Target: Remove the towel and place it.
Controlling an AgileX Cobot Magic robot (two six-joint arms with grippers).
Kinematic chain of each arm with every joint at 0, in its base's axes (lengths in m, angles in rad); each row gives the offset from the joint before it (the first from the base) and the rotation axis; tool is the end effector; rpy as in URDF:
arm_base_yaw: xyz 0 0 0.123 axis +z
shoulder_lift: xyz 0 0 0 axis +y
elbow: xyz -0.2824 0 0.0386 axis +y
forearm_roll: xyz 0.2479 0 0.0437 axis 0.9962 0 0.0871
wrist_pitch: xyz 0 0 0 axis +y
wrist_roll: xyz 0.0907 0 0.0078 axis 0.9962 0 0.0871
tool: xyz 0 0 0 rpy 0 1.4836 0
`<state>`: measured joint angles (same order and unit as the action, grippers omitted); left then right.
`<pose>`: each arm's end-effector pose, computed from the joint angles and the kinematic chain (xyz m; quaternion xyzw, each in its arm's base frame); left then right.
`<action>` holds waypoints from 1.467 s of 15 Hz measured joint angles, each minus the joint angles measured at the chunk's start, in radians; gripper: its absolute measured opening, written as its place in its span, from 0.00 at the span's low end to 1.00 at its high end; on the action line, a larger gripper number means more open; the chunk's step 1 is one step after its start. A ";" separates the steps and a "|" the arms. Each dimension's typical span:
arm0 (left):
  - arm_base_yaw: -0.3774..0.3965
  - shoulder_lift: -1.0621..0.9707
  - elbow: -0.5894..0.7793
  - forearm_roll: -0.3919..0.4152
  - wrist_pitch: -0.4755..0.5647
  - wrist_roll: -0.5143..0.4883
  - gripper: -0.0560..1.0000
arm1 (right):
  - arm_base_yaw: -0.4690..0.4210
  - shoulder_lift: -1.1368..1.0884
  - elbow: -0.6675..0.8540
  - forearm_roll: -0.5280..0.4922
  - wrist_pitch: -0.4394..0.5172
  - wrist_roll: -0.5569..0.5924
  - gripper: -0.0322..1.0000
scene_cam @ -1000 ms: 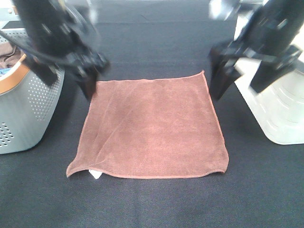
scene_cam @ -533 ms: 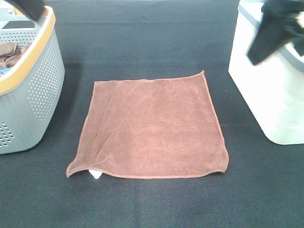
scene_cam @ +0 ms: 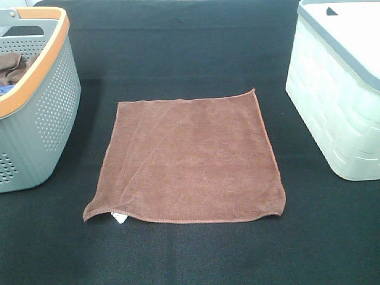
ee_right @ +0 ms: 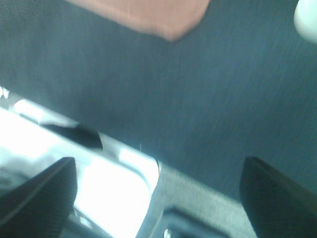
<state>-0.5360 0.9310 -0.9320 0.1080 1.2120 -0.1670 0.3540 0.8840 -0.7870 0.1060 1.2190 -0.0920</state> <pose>0.1332 -0.0684 0.3349 0.1858 0.9558 -0.0260 0.2262 0.1208 0.0543 0.3000 -0.2083 0.9618 0.0739 0.1617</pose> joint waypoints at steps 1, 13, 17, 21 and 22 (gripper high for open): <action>0.000 -0.103 0.106 -0.018 0.001 0.000 0.76 | 0.000 -0.075 0.087 0.000 0.000 0.000 0.84; 0.000 -0.614 0.430 -0.195 -0.160 0.223 0.76 | 0.000 -0.513 0.278 0.004 -0.144 -0.072 0.84; 0.000 -0.614 0.430 -0.193 -0.160 0.226 0.76 | 0.000 -0.513 0.278 0.025 -0.145 -0.101 0.84; 0.000 -0.615 0.430 -0.188 -0.160 0.228 0.76 | 0.000 -0.513 0.278 0.038 -0.145 -0.125 0.84; 0.000 -0.615 0.430 -0.187 -0.160 0.228 0.76 | 0.000 -0.513 0.278 0.038 -0.145 -0.125 0.84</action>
<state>-0.5360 0.3160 -0.5020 -0.0790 1.0520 0.0610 0.3540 0.3710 -0.5090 0.1440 1.0740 -0.2170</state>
